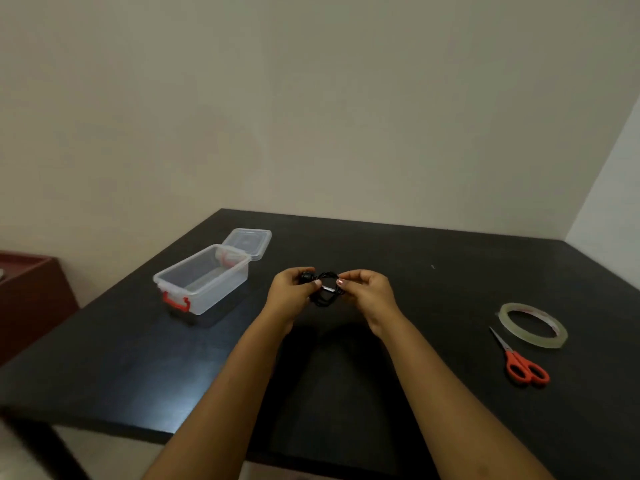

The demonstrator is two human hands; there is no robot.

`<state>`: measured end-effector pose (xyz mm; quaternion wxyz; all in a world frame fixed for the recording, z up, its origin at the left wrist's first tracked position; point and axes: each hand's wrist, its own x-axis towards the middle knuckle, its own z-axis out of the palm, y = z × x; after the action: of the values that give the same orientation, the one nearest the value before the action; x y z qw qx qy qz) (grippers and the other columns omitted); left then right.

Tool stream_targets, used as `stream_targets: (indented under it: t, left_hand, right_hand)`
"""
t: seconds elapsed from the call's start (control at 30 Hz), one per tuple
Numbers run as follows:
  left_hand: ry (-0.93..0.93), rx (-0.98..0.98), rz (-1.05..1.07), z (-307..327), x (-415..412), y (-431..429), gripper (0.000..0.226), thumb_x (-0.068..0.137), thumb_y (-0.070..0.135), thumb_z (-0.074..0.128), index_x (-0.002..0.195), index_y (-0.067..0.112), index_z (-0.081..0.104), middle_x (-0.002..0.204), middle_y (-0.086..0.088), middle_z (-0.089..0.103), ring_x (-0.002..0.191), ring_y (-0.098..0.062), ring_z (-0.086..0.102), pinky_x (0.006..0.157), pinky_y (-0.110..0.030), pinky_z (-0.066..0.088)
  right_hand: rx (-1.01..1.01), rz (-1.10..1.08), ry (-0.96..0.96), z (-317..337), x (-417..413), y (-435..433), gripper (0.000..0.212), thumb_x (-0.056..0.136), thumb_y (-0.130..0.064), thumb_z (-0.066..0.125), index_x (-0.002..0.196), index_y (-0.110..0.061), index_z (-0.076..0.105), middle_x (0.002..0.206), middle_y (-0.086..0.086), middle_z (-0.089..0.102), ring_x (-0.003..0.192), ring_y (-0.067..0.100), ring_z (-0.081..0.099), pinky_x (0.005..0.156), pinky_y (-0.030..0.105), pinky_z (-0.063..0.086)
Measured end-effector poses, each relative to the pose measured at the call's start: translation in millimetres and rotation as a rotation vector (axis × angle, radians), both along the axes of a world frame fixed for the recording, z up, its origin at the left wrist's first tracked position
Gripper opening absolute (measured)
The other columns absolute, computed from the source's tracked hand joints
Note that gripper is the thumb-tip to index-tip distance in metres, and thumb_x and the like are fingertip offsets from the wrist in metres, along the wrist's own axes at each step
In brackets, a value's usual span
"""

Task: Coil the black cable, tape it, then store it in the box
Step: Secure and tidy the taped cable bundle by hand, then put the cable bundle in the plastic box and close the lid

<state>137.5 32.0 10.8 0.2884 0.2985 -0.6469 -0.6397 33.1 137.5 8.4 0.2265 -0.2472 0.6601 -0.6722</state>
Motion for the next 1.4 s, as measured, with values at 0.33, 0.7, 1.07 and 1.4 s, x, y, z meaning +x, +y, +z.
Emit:
stream_targets:
  t: [0.33, 0.7, 1.07, 1.4]
  left_hand:
    - [-0.095, -0.244, 0.337, 29, 90, -81, 0.049, 0.082, 0.007, 0.069, 0.128, 0.005, 0.054, 0.116, -0.014, 0.064, 0.103, -0.025, 0.063, 0.095, -0.041, 0.050]
    - [-0.248, -0.258, 0.483, 18, 102, -136, 0.039, 0.081, 0.008, 0.069, 0.120, 0.008, 0.061, 0.111, -0.012, 0.064, 0.086, -0.016, 0.058, 0.081, -0.026, 0.049]
    - [-0.144, -0.234, 0.355, 18, 101, -135, 0.038, 0.082, 0.004, 0.066, 0.120, 0.010, 0.061, 0.107, -0.010, 0.065, 0.093, -0.020, 0.064, 0.087, -0.033, 0.053]
    - [0.032, -0.191, -0.003, 24, 39, -60, 0.038, 0.086, -0.001, 0.060, 0.123, 0.008, 0.057, 0.110, -0.013, 0.065, 0.097, -0.019, 0.065, 0.080, -0.025, 0.055]
  right_hand:
    - [-0.047, 0.183, 0.063, 35, 77, -106, 0.009, 0.085, 0.003, 0.063, 0.089, -0.006, 0.063, 0.089, 0.010, 0.066, 0.082, 0.018, 0.067, 0.059, 0.018, 0.054]
    - [0.217, 0.370, 0.610, 21, 90, -155, 0.047, 0.083, 0.012, 0.048, 0.120, -0.011, 0.065, 0.132, 0.012, 0.057, 0.123, 0.023, 0.052, 0.093, 0.024, 0.047]
    - [0.171, 0.351, 1.005, 13, 83, -141, 0.026, 0.086, 0.006, 0.061, 0.109, -0.003, 0.068, 0.114, 0.009, 0.058, 0.099, 0.014, 0.059, 0.076, 0.002, 0.044]
    - [0.183, 0.034, 1.043, 16, 44, -41, 0.016, 0.090, 0.000, 0.058, 0.099, -0.003, 0.071, 0.104, 0.009, 0.065, 0.091, 0.008, 0.058, 0.074, -0.002, 0.040]
